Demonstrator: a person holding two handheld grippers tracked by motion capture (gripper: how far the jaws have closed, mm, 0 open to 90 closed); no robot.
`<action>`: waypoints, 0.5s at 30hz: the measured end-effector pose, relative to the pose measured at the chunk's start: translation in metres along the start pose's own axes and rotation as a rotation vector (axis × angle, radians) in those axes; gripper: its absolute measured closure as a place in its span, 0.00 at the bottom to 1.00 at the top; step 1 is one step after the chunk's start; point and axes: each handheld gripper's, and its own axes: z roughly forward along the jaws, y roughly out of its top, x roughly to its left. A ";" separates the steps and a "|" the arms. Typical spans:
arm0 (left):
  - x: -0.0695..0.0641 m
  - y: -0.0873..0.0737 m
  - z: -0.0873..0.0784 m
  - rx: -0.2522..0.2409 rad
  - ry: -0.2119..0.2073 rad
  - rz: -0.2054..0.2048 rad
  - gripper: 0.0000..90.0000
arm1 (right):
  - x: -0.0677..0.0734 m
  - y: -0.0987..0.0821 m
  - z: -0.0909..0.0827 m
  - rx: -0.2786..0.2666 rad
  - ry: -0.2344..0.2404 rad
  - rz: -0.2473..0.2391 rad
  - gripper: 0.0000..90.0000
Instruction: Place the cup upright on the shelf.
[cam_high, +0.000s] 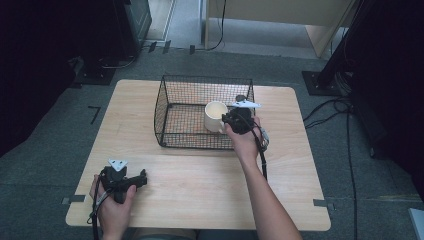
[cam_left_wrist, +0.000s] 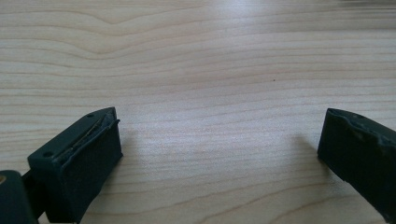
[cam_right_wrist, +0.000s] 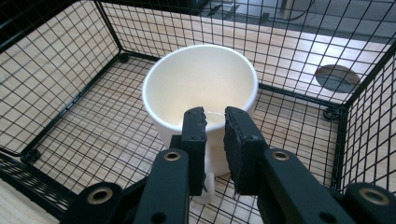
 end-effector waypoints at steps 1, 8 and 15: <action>0.000 0.000 0.000 0.000 0.000 -0.001 0.00 | 0.000 0.000 -0.001 -0.004 0.004 0.004 0.87; 0.000 0.000 0.000 0.000 0.000 0.001 0.00 | 0.003 0.001 -0.016 -0.039 0.039 -0.011 0.81; 0.000 0.000 0.000 0.000 0.000 0.000 0.00 | 0.011 0.000 -0.039 -0.058 0.132 -0.033 0.39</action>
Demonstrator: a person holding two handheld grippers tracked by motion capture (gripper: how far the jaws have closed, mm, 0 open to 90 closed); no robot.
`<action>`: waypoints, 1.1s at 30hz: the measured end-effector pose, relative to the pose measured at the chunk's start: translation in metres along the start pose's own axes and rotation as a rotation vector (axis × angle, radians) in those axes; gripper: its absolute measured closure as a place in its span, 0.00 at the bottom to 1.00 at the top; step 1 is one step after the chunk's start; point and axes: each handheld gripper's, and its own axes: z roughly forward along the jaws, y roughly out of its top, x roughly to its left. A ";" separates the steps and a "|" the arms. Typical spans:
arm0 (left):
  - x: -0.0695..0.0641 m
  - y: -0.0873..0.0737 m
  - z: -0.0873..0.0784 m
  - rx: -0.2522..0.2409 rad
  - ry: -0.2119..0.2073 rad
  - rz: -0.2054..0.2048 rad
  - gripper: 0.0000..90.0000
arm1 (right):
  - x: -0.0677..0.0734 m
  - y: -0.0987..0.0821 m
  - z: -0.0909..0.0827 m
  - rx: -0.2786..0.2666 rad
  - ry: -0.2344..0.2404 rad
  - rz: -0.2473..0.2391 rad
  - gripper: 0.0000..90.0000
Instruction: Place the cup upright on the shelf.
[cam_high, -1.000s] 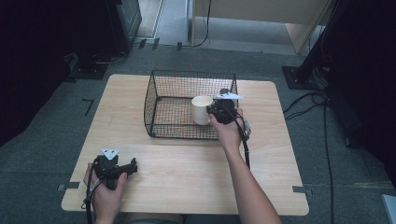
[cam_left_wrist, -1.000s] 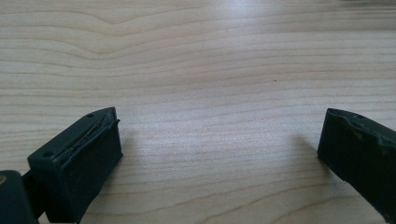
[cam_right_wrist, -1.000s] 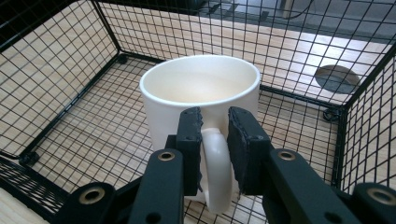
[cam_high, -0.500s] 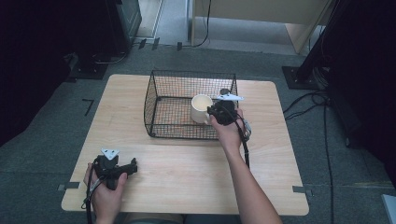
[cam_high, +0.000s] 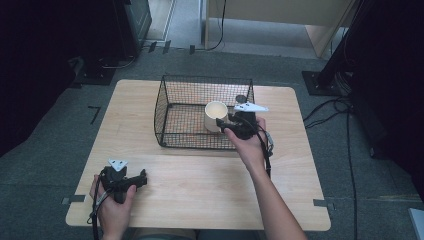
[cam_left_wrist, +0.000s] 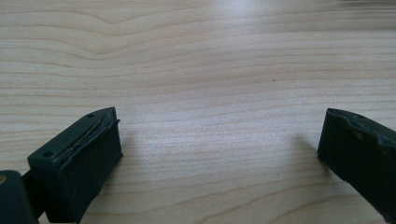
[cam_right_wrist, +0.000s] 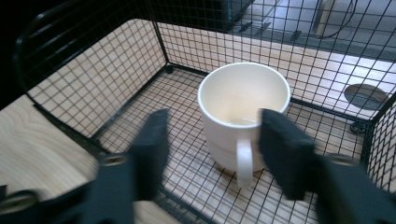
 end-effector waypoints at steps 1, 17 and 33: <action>0.000 0.000 0.000 0.000 0.000 0.000 0.00 | 0.002 0.000 -0.003 0.000 -0.004 0.003 0.25; 0.000 0.000 0.000 -0.004 0.001 -0.001 0.00 | 0.011 -0.028 -0.056 -0.008 -0.062 -0.060 0.00; 0.000 0.000 0.000 0.000 0.000 0.002 0.00 | -0.026 -0.075 -0.098 -0.029 -0.156 -0.028 0.00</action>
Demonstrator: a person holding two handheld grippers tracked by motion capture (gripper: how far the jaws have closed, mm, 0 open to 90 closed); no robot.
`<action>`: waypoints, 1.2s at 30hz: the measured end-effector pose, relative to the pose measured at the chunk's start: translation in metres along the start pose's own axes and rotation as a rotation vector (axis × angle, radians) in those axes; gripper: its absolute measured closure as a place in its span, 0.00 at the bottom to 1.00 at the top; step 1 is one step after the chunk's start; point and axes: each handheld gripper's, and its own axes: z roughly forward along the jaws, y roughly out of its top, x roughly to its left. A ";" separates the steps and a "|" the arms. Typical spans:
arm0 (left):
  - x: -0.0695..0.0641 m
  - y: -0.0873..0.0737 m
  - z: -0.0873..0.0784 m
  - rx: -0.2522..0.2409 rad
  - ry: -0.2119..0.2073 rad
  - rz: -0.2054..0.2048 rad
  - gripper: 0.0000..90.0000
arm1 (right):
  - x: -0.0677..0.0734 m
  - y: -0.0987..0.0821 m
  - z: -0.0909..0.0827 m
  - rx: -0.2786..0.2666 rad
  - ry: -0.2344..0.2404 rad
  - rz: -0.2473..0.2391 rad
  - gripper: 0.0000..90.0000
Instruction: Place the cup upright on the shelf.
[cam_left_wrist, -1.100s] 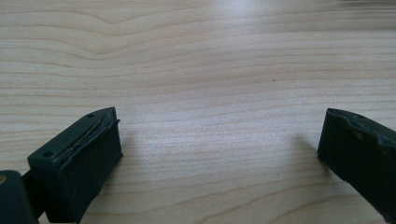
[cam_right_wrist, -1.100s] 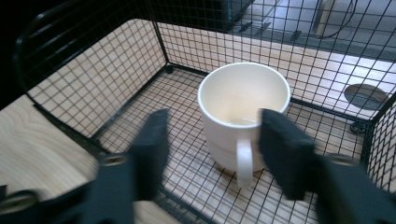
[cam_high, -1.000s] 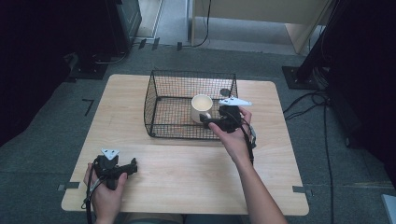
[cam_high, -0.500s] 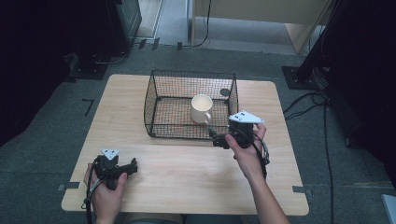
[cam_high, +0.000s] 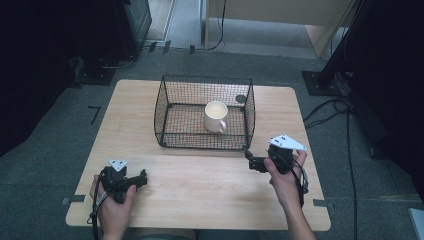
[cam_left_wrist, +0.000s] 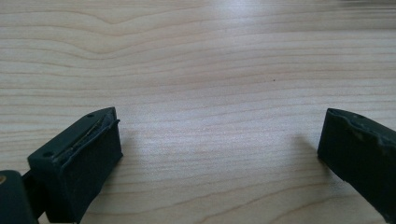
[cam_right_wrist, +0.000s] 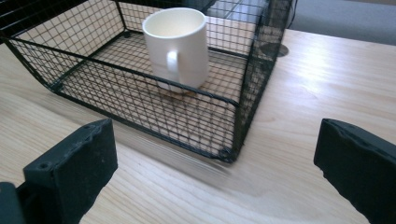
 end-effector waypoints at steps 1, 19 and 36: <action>0.000 0.000 0.000 0.000 0.000 0.000 0.00 | -0.003 -0.003 -0.003 -0.001 -0.005 0.005 0.00; 0.000 0.000 0.000 0.000 0.000 0.000 0.00 | -0.040 -0.045 -0.021 0.020 -0.076 0.057 0.00; 0.000 0.000 0.000 0.000 0.000 0.000 0.00 | -0.082 -0.099 -0.030 0.098 -0.168 0.133 0.00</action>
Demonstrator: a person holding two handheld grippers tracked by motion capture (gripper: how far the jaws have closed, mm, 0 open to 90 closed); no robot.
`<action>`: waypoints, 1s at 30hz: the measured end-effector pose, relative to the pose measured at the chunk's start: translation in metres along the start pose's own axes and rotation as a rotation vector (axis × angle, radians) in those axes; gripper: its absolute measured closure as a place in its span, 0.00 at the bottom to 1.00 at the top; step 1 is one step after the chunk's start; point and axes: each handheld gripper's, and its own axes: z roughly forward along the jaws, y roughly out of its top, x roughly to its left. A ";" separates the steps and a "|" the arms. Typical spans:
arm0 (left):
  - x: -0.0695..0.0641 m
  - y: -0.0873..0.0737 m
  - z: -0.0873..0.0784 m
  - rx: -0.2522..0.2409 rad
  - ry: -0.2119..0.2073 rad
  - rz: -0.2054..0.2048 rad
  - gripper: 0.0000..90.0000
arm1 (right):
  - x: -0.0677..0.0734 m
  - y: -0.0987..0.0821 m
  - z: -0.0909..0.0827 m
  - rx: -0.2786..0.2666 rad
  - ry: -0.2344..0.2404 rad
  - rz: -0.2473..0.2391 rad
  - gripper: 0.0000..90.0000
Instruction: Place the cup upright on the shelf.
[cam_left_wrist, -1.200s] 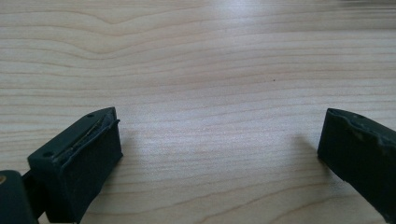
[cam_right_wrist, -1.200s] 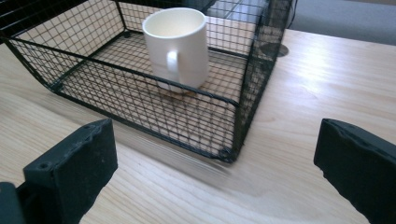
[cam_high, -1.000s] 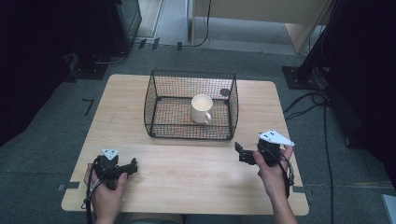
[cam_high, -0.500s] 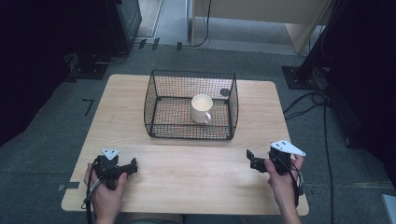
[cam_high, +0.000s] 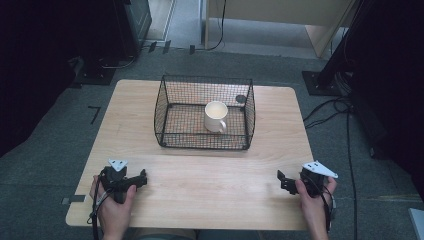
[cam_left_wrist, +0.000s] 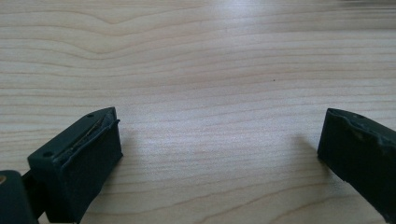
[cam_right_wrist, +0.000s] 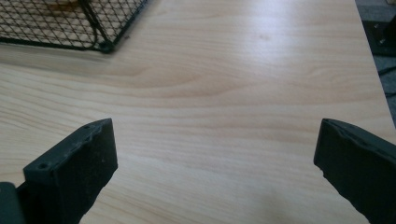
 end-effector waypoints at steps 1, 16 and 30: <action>0.000 0.000 0.000 0.000 0.000 0.001 0.00 | -0.003 -0.003 0.000 0.004 -0.005 0.002 0.00; 0.000 0.000 0.000 0.000 0.000 0.000 0.00 | -0.027 -0.030 -0.001 0.062 -0.063 0.019 0.00; -0.001 0.001 0.001 -0.003 0.003 -0.005 0.00 | -0.026 -0.035 0.000 0.120 -0.090 -0.027 0.00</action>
